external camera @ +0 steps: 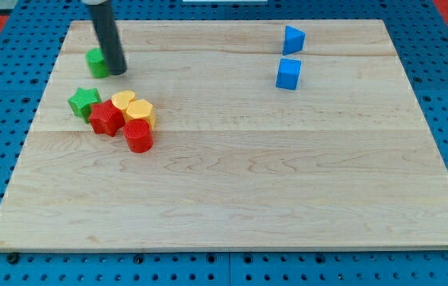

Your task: Drag the green circle to the left of the red star

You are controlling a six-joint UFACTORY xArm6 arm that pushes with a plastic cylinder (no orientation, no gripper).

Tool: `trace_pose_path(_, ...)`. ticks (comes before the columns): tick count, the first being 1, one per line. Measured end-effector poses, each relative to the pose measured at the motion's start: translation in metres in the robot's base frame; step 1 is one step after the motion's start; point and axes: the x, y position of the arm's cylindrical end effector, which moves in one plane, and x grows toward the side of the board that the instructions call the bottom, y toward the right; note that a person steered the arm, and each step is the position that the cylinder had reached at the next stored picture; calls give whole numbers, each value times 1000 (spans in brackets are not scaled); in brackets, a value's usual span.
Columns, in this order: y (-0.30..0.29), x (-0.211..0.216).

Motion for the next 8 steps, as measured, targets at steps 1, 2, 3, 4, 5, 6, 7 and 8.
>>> trace_pose_path(1,-5,-28)
trace_pose_path(2,-28,-44)
trace_pose_path(3,-60,-34)
trace_pose_path(4,-74,8)
trace_pose_path(5,-74,40)
trace_pose_path(6,-76,59)
trace_pose_path(7,-89,75)
trace_pose_path(8,-88,110)
